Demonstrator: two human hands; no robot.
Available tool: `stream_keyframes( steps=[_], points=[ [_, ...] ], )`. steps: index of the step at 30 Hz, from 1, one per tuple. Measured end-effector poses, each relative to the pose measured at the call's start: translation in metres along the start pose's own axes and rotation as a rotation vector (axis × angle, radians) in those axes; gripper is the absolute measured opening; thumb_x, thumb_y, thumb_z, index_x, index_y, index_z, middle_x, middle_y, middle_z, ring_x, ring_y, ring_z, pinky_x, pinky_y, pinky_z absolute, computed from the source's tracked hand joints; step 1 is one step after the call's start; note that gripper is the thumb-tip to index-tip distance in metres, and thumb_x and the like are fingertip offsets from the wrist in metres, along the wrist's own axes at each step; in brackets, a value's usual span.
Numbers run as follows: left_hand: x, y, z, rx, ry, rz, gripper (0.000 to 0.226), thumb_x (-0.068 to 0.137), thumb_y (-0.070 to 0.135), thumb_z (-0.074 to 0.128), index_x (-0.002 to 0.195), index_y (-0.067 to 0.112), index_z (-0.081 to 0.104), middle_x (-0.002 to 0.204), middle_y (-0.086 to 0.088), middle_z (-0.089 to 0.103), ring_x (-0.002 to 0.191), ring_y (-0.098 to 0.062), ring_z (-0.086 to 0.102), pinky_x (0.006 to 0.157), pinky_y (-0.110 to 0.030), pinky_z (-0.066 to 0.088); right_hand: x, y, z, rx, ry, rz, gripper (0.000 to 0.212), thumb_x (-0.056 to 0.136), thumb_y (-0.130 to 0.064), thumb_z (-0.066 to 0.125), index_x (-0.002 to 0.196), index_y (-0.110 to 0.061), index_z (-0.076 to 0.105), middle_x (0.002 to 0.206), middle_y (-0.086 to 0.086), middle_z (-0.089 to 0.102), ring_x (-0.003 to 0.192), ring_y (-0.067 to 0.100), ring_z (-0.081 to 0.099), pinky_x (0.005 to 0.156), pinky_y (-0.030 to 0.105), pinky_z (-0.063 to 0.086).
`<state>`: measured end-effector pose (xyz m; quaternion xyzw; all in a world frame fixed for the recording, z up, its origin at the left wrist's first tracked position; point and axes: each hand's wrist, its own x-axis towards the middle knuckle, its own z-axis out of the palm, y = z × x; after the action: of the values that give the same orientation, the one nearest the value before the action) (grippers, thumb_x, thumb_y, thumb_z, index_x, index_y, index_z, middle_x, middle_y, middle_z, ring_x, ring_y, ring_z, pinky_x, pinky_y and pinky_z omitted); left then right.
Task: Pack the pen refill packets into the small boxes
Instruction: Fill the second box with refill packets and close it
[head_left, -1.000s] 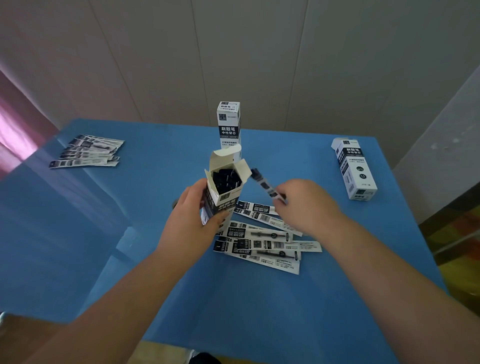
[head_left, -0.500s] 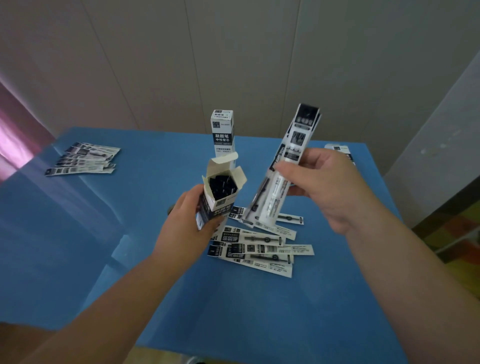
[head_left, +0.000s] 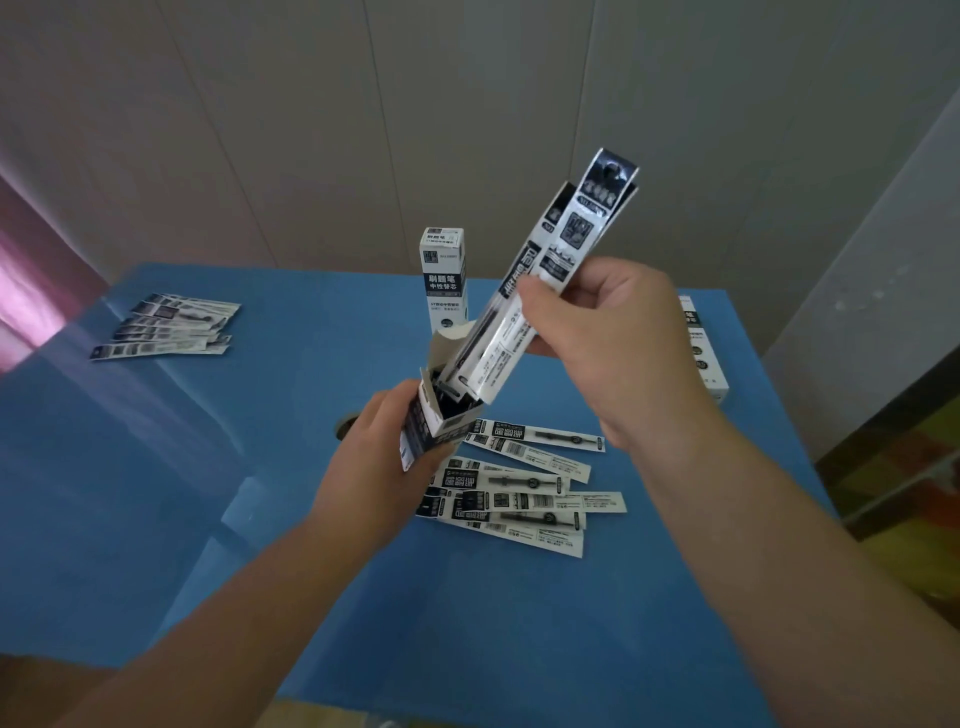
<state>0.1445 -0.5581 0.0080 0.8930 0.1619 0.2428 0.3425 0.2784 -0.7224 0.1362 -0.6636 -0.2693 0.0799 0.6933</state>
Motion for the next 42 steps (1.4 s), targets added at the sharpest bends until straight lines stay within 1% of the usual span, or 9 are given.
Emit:
stream_keyframes(
  steps=[5,12,17,20,24,26,34,37,42],
  points=[
    [0.0,0.001,0.003,0.004,0.015,0.02,0.059,0.079,0.056,0.058,0.133,0.049,0.036,0.116,0.046,0.044,0.105,-0.001,0.056,0.083,-0.026,0.047,-0.004,0.01,0.012,-0.051,0.029,0.008,0.013,0.087,-0.028,0.072,0.083,-0.017,0.077,0.078,0.0,0.079,0.075,0.023,0.077,0.069,0.052,0.063],
    [0.0,0.0,0.002,-0.016,0.028,0.021,0.056,0.078,0.059,0.055,0.131,0.048,0.039,0.116,0.029,0.053,0.108,0.002,0.054,0.087,-0.032,0.052,-0.026,0.032,0.03,-0.271,-0.058,0.062,0.013,0.09,-0.029,0.073,0.083,-0.019,0.076,0.073,-0.012,0.075,0.059,0.001,0.067,0.054,0.024,0.057],
    [0.001,0.0,-0.002,-0.031,0.037,0.031,0.048,0.079,0.059,0.057,0.123,0.064,0.04,0.116,0.043,0.047,0.109,0.007,0.053,0.086,-0.022,0.047,-0.027,0.038,0.032,-0.479,-0.184,0.09,0.022,0.09,-0.038,0.071,0.078,-0.019,0.071,0.053,-0.017,0.059,0.045,0.003,0.051,0.04,0.016,0.038],
    [0.001,0.002,-0.002,-0.034,0.046,0.035,0.05,0.079,0.059,0.057,0.123,0.071,0.035,0.117,0.043,0.047,0.108,0.01,0.053,0.085,-0.017,0.045,-0.021,0.032,0.029,-0.541,-0.244,0.096,0.019,0.088,-0.038,0.072,0.078,-0.023,0.07,0.057,-0.014,0.063,0.049,-0.001,0.055,0.043,0.014,0.038],
    [0.001,0.001,-0.002,-0.039,0.032,0.014,0.05,0.079,0.056,0.06,0.123,0.067,0.038,0.116,0.046,0.046,0.107,0.01,0.054,0.082,-0.015,0.042,-0.015,0.019,0.022,-0.431,-0.241,0.039,0.019,0.085,-0.036,0.073,0.07,-0.041,0.064,0.055,-0.02,0.061,0.047,-0.003,0.053,0.042,0.009,0.036],
    [0.0,0.0,-0.001,-0.036,0.026,0.003,0.052,0.079,0.055,0.06,0.126,0.056,0.039,0.117,0.04,0.049,0.108,0.005,0.055,0.083,-0.02,0.046,-0.013,0.018,0.024,-0.513,-0.234,0.004,0.024,0.083,-0.037,0.075,0.063,-0.037,0.062,0.056,-0.022,0.061,0.049,-0.003,0.053,0.045,0.008,0.036],
    [0.001,0.001,0.0,0.018,0.017,0.003,0.053,0.078,0.059,0.058,0.127,0.051,0.04,0.118,0.034,0.05,0.107,0.001,0.054,0.086,-0.028,0.049,-0.001,0.012,0.034,-0.887,-0.399,-0.073,0.014,0.081,-0.041,0.074,0.077,-0.028,0.069,0.066,-0.011,0.063,0.059,0.004,0.057,0.048,0.025,0.036],
    [0.001,0.0,0.0,0.035,0.009,0.003,0.052,0.081,0.051,0.063,0.129,0.044,0.045,0.119,0.024,0.054,0.108,-0.002,0.054,0.086,-0.032,0.05,0.001,0.005,0.036,-1.008,-0.436,-0.147,0.02,0.083,-0.035,0.071,0.069,-0.025,0.062,0.064,-0.009,0.057,0.061,0.01,0.056,0.047,0.026,0.031],
    [0.002,0.003,0.003,0.103,0.012,0.016,0.057,0.085,0.032,0.077,0.132,0.039,0.045,0.117,0.02,0.054,0.101,0.004,0.047,0.074,-0.017,0.04,0.006,0.01,0.052,-1.254,-0.525,-0.127,0.012,0.085,-0.014,0.059,0.08,-0.022,0.067,0.068,-0.001,0.055,0.065,0.022,0.057,0.048,0.025,0.034]
  ],
)
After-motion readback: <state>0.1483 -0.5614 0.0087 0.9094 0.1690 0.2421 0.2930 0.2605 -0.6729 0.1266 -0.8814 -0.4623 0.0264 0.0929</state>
